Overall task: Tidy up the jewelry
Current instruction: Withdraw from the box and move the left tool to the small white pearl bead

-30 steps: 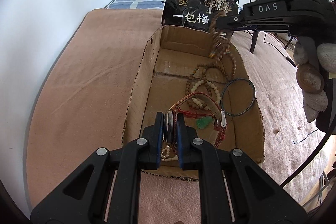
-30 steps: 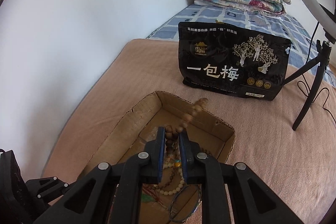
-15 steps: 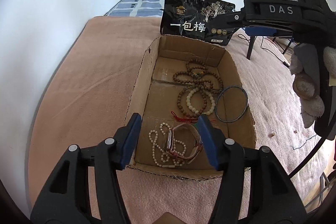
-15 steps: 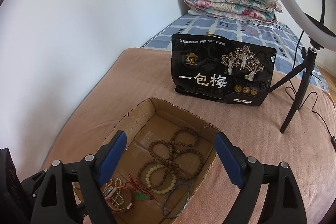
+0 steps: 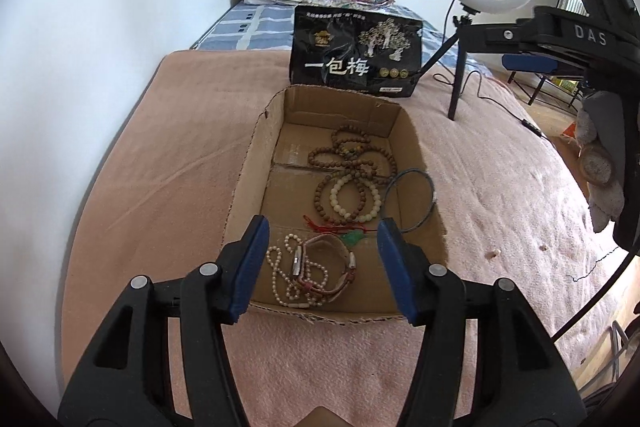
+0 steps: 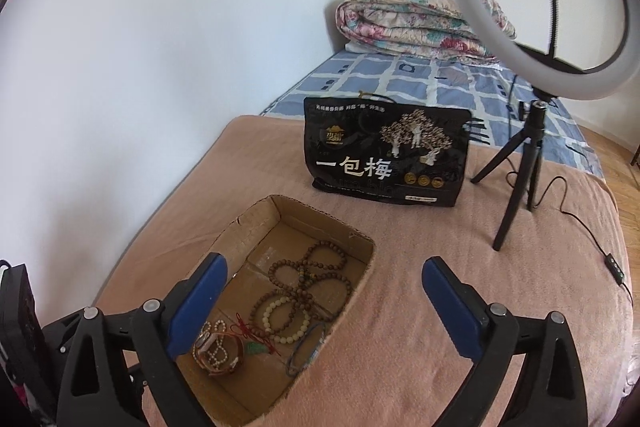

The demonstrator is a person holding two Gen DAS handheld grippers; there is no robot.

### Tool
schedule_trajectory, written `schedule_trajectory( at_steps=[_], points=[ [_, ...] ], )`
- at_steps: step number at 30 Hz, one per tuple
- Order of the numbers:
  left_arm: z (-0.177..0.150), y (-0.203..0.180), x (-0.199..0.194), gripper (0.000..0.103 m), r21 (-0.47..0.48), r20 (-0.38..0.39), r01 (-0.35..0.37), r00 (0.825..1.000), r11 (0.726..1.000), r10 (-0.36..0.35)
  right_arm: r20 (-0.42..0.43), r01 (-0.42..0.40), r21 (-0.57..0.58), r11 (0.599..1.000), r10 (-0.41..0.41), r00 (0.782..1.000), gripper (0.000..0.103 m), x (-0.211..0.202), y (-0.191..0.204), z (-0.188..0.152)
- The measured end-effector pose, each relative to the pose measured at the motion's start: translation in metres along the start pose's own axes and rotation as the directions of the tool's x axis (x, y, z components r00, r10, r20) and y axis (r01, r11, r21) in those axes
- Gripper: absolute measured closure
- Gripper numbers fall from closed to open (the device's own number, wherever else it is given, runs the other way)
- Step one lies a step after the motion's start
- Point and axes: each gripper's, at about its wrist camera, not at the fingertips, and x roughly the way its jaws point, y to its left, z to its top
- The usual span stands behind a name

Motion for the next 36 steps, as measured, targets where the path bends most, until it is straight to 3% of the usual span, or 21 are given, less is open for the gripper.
schedule_trajectory(
  at_steps=[10, 19, 36],
  points=[
    [0.001, -0.039, -0.017, 0.045, 0.09, 0.052, 0.057, 0.997, 0.994, -0.062, 0.091, 0.072, 0.05, 0.996, -0.076, 0.993, 0.0, -0.08, -0.065, -0.035],
    [-0.001, -0.081, -0.019, 0.045, 0.142, 0.041, 0.134, 0.989, 0.981, -0.141, 0.051, 0.171, 0.083, 0.982, -0.175, 0.983, 0.0, -0.124, -0.123, -0.091],
    [-0.026, -0.183, 0.023, 0.045, 0.3, -0.056, 0.224, 0.974, 0.927, -0.217, 0.004, 0.262, 0.066, 0.963, -0.262, 0.965, 0.001, -0.135, -0.157, -0.175]
  ],
)
